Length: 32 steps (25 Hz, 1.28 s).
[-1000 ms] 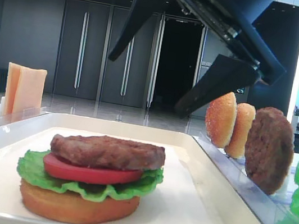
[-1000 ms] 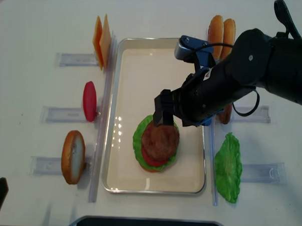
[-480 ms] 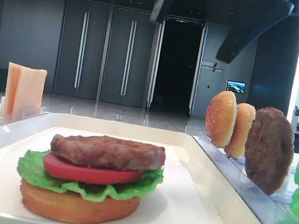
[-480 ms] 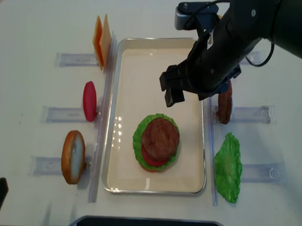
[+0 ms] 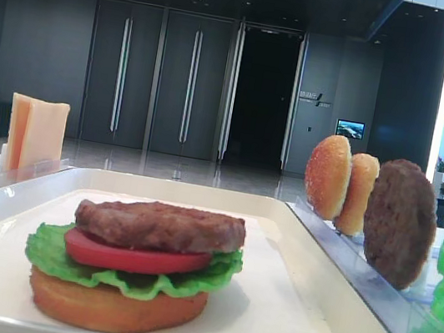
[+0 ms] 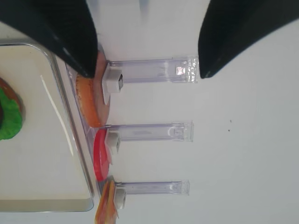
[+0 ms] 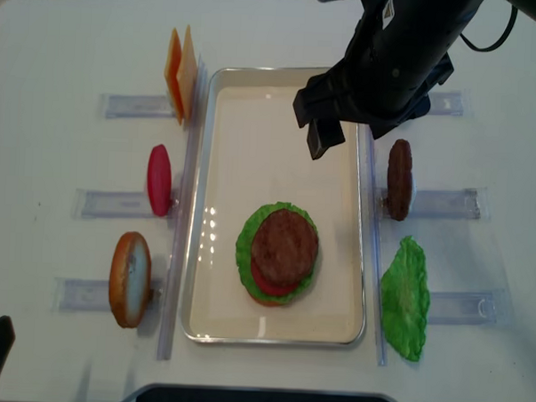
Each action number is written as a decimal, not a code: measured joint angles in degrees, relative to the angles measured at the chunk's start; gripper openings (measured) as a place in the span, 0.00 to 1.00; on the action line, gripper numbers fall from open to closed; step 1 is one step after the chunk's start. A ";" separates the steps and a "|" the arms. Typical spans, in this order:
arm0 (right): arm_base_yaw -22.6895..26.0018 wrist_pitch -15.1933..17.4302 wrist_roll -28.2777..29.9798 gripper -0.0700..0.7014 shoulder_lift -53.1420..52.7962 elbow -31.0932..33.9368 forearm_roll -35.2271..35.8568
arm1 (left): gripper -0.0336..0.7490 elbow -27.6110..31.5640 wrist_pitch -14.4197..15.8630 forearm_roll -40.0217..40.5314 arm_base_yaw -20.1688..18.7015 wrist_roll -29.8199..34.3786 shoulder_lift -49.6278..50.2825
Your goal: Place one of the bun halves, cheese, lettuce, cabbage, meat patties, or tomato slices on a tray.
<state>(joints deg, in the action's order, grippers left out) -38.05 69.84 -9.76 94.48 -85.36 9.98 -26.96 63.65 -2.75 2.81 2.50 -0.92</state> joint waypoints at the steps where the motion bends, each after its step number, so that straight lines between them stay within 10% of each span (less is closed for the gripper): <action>1: 0.00 0.06 0.00 0.85 0.00 -0.21 -0.66 | 0.70 0.00 0.00 0.00 0.00 0.00 0.00; 8: 5.94 0.12 0.33 0.85 0.00 -0.31 -1.78 | 0.70 0.00 0.00 -0.05 0.00 0.00 0.00; 23: 35.11 0.12 11.18 0.84 0.00 -0.31 -3.26 | 0.70 0.00 0.00 -0.20 0.00 0.00 0.00; 32: 39.15 0.12 13.77 0.82 -1.79 0.56 -4.22 | 0.70 0.00 0.00 -0.20 0.00 0.00 0.00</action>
<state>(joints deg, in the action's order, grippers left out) 1.10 69.96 4.01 92.69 -84.80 5.76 -26.96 63.65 -2.95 2.81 2.50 -0.92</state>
